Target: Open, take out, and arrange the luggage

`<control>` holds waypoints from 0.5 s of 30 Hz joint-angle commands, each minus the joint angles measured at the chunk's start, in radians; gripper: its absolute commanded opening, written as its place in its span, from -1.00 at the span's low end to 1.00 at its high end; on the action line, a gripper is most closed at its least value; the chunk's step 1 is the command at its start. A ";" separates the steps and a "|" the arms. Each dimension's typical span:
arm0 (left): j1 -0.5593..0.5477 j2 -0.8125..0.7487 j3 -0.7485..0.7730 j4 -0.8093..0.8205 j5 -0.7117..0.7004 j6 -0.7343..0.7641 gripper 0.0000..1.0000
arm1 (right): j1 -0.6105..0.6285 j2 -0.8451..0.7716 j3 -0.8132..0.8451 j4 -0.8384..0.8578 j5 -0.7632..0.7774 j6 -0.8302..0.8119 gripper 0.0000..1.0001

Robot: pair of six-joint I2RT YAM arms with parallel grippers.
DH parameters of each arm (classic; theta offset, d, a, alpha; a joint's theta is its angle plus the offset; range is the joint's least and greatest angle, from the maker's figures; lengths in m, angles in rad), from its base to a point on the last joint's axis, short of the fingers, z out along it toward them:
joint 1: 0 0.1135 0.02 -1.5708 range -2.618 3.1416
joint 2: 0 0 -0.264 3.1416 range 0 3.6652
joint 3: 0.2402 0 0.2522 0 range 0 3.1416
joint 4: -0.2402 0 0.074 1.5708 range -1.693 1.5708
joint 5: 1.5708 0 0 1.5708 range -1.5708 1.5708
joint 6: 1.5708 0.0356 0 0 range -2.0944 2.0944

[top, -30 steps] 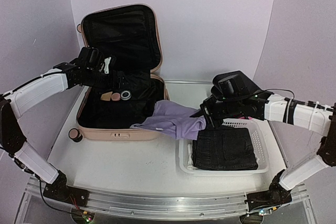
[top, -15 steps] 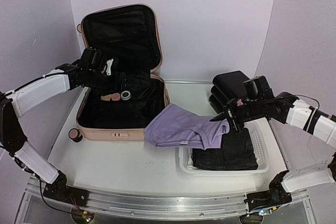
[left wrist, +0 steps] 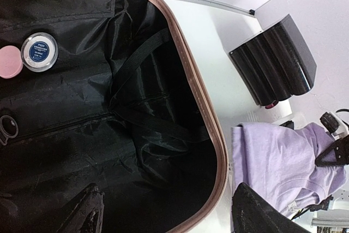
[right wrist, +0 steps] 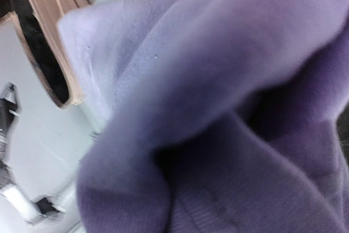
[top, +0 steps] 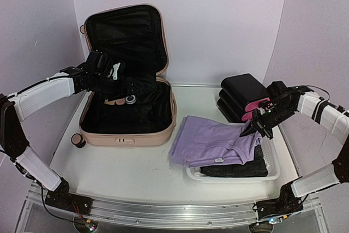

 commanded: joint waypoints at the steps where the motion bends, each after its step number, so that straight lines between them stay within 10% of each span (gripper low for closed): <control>1: -0.004 -0.021 0.012 0.038 0.018 0.008 0.63 | -0.045 0.023 0.058 -0.221 0.061 -0.372 -1.00; 15: -0.004 -0.014 0.015 0.037 0.025 0.023 0.63 | -0.125 0.105 0.064 -0.298 0.102 -0.575 -1.00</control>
